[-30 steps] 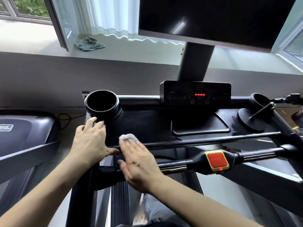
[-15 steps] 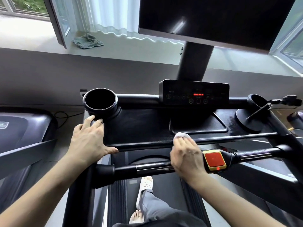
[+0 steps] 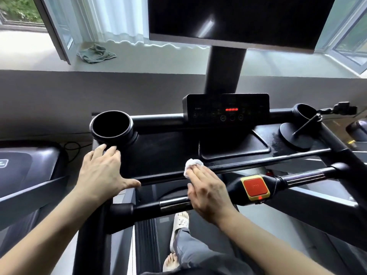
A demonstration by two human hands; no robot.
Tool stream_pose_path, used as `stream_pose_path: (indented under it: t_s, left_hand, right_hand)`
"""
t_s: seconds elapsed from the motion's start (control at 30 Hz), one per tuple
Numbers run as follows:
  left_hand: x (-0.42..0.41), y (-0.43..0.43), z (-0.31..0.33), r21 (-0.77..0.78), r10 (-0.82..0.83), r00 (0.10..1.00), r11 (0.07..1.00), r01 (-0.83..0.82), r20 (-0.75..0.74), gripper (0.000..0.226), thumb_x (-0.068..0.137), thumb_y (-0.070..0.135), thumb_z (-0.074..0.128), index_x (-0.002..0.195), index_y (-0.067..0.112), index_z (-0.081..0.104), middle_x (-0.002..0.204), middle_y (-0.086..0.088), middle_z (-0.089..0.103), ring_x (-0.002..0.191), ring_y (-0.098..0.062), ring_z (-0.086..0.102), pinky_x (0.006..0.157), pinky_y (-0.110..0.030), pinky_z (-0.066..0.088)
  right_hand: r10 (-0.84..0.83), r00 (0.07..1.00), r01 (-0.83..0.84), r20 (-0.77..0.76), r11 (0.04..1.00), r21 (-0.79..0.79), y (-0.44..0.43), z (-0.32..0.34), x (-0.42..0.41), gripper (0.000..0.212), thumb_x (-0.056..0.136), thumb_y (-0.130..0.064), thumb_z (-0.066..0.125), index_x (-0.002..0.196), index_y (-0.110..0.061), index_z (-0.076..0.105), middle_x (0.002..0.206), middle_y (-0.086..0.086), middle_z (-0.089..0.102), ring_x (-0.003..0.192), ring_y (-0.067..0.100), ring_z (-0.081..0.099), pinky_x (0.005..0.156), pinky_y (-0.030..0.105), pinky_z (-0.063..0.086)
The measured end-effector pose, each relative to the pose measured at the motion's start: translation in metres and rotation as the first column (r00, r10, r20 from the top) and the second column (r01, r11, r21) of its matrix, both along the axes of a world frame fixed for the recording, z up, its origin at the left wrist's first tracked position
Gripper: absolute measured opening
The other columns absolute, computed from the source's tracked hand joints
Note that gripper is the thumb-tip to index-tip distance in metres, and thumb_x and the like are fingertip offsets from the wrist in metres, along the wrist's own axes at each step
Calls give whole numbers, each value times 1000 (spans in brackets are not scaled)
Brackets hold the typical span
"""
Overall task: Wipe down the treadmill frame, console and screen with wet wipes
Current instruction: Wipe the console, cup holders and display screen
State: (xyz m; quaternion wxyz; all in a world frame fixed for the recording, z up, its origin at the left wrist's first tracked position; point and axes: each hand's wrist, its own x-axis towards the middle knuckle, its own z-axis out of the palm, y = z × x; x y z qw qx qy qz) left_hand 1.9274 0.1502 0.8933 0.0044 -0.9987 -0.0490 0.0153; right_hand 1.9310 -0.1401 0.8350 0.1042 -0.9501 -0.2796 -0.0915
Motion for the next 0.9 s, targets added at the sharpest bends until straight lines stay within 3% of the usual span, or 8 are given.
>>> stream_pose_path:
  t_s: [0.17,0.27,0.33,0.43,0.53,0.63,0.9]
  left_hand:
    - [9,-33,-8,-133,-161,982,976,173,99,113,63,82,72,148,10,51,154,-6,50,146,-25,39,117,-42,32]
    - [17,-58,-16,-264,-210,975,938,223,74,117,66,92,49,151,12,47,157,-5,46,147,-21,36,120,-39,32]
    - [24,-74,-24,-327,-221,970,914,241,98,112,71,89,37,151,12,47,157,-4,46,147,-20,36,121,-39,31]
    - [38,-95,-34,-376,-212,968,893,249,137,92,84,73,31,147,9,52,154,-7,50,146,-22,39,120,-39,30]
    - [48,-108,-45,-357,-183,969,905,231,164,78,91,59,31,141,6,59,151,-12,53,143,-28,43,120,-44,32]
    - [52,-121,-48,-329,-162,970,919,215,183,72,95,54,33,141,6,59,152,-13,51,145,-29,41,121,-47,30]
    - [60,-138,-58,-237,-142,973,954,183,181,75,96,56,29,141,2,58,151,-19,51,145,-32,42,120,-50,32]
  right_hand:
    - [-317,948,319,36,939,-131,-83,-7,28,48,102,-36,37,129,-6,63,132,16,65,130,31,56,119,41,34]
    - [-518,856,511,4,844,-162,-74,3,32,71,102,-56,24,125,-2,64,128,20,66,127,35,57,116,45,36]
    - [-513,858,508,-19,854,-110,-38,5,23,80,102,-61,19,126,1,63,130,23,64,128,38,55,116,48,37]
    - [-276,957,274,-86,961,-37,18,-4,-3,88,104,-62,8,148,5,44,153,24,45,147,37,38,123,49,28]
    - [-137,985,134,-108,990,-39,16,-7,-6,75,106,-56,18,154,-2,38,161,19,36,153,28,28,126,43,21]
    - [-235,966,225,-109,969,-100,-33,-4,11,75,104,-56,25,154,-3,40,159,17,39,152,26,30,126,41,18]
    - [-586,793,547,-166,805,-231,-170,7,67,94,89,-67,6,153,-9,44,162,14,37,153,24,28,127,36,12]
